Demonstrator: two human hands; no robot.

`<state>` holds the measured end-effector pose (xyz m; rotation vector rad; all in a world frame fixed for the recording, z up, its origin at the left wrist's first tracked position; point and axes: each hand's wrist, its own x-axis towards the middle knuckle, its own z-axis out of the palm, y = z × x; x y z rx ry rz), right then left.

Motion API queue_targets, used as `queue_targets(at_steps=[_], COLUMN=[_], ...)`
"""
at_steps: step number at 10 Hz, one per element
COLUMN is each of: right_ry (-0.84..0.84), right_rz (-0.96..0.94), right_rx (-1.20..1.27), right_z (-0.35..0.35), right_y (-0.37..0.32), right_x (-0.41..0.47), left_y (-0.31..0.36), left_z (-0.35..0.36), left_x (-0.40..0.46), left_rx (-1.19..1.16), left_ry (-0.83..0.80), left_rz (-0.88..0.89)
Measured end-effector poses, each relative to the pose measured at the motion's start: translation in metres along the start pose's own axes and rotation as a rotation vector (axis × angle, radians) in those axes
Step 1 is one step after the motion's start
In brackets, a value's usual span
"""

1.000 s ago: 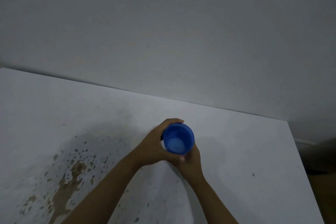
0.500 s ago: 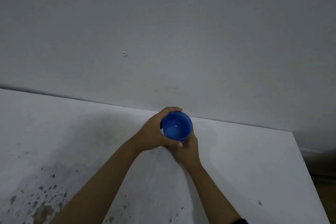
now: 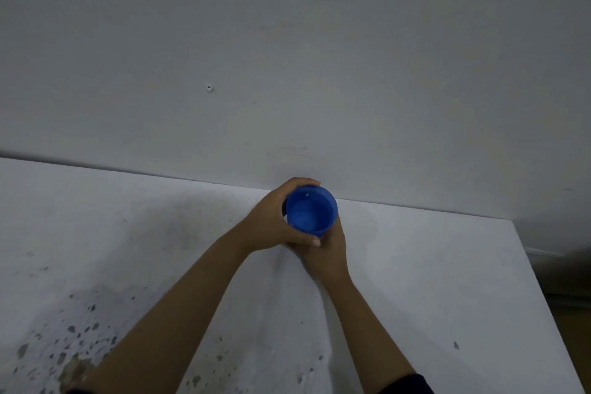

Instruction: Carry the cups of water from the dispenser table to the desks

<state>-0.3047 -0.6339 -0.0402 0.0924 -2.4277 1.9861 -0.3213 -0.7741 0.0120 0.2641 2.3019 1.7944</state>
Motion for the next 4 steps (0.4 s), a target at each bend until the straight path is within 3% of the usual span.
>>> queue_targets(at_steps=[3, 4], right_ry=[0.005, 0.080], right_rz=[-0.016, 0.047], right_rx=[0.065, 0.066], right_z=[-0.008, -0.012], right_y=[-0.001, -0.008], right_x=[-0.008, -0.024], left_y=[-0.013, -0.019], left_z=[0.007, 0.014], left_x=[-0.010, -0.031], left_rx=[-0.047, -0.014], left_ry=[0.026, 0.117], left_rz=[-0.051, -0.195])
